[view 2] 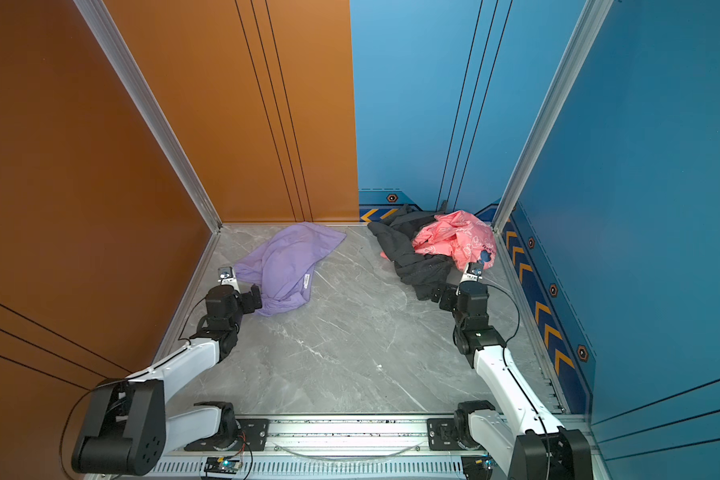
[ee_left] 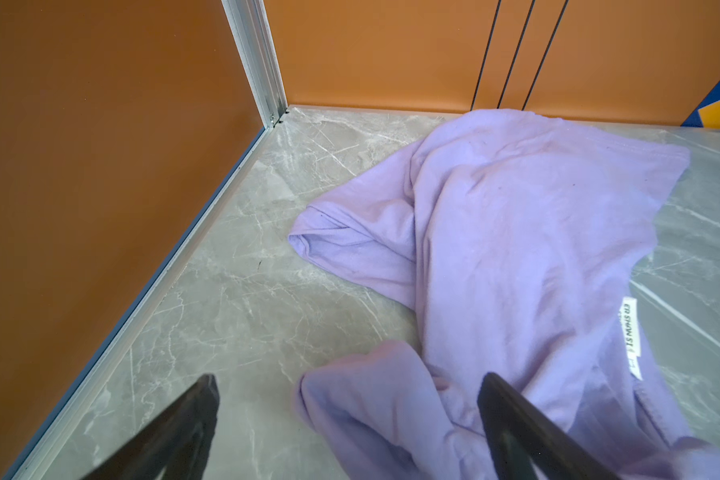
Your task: Pick out a specific cloth from the pile
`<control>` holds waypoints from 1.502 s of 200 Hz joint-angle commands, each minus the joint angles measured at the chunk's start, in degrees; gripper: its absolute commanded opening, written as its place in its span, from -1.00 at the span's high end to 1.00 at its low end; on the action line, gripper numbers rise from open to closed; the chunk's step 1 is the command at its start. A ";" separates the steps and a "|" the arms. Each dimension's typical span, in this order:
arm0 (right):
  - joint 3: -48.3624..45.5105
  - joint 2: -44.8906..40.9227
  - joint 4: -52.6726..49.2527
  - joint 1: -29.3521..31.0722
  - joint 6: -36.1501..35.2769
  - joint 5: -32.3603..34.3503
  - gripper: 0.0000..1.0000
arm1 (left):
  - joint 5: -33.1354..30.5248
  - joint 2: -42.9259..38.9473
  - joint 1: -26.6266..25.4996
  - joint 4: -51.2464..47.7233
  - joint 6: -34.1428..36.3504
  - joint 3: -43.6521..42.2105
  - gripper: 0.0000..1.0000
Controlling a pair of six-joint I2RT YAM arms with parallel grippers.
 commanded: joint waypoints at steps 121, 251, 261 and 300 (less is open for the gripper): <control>-10.82 19.20 40.87 -6.08 -9.26 -2.52 -1.00 | 14.86 17.50 2.02 24.24 3.88 -2.06 -0.96; -6.24 32.65 45.75 -2.91 -12.84 -6.77 -1.00 | 16.14 17.89 2.55 25.29 3.46 -2.45 -0.96; -6.18 32.69 45.80 -2.98 -12.85 -6.91 -1.00 | 16.05 17.86 2.51 25.25 3.53 -2.41 -0.96; -6.13 32.70 45.56 -3.24 -12.65 -7.33 -1.00 | 13.63 17.85 1.38 25.27 4.08 -2.41 -0.96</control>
